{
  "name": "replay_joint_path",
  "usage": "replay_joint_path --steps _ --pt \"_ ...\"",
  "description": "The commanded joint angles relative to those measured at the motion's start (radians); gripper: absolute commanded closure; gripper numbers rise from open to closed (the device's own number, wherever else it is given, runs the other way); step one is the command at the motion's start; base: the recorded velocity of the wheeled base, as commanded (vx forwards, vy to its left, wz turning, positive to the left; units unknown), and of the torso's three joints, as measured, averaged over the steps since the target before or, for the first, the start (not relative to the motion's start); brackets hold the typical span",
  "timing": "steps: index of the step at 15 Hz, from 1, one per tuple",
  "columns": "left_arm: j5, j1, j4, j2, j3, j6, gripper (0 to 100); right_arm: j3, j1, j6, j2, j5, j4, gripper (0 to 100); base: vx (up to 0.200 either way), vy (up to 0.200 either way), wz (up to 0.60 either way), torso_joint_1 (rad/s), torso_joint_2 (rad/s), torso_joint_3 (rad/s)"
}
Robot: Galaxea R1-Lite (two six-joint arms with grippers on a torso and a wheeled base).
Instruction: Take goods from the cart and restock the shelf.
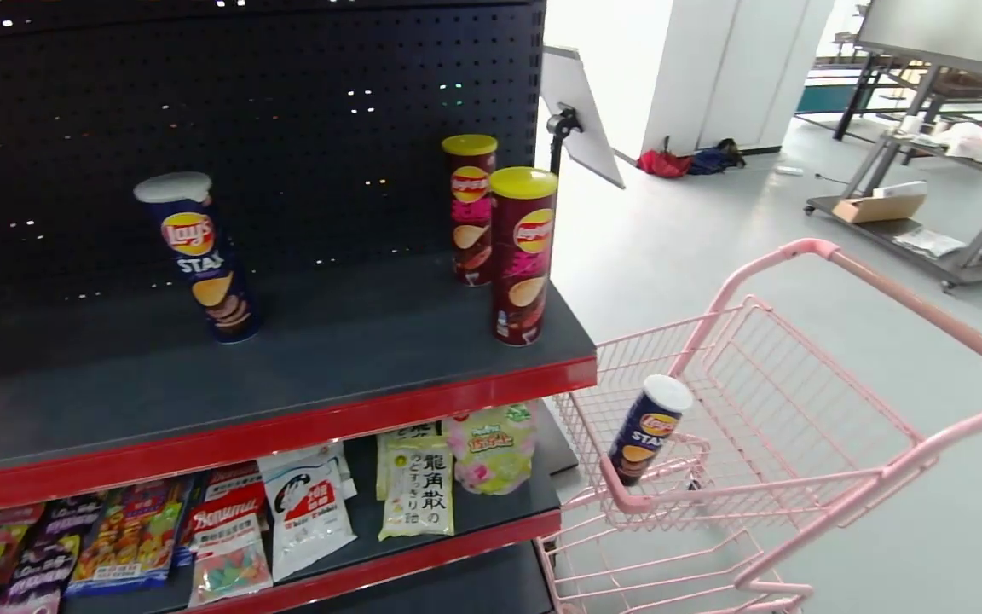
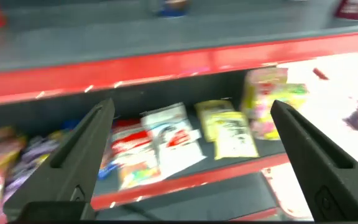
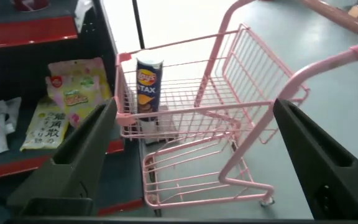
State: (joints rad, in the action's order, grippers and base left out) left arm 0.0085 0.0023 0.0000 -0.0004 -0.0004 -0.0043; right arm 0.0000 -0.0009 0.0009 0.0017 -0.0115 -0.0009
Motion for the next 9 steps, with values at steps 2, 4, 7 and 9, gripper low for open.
replay_joint_path --steps 2,4,7,9 --pt "0.001 0.001 0.000 0.000 0.000 0.000 0 0.000 -0.001 0.001 0.000 -0.001 -0.001 0 0.000 0.000 0.00 0.000 0.00 0.000" --pt "0.001 0.001 0.000 0.000 0.000 0.000 0 0.000 -0.001 0.002 0.000 -0.001 -0.001 0 0.000 0.000 0.00 0.000 0.00 0.000" --pt "0.001 0.001 0.000 0.000 0.000 0.000 0 0.000 -0.001 0.002 0.000 0.001 -0.001 0 0.000 0.000 0.00 -0.020 0.03 0.022" --pt "0.001 -0.001 0.000 0.000 0.000 0.000 0 0.000 -0.001 0.004 0.000 0.001 -0.001 0 0.000 0.000 0.00 -0.129 0.33 0.185"
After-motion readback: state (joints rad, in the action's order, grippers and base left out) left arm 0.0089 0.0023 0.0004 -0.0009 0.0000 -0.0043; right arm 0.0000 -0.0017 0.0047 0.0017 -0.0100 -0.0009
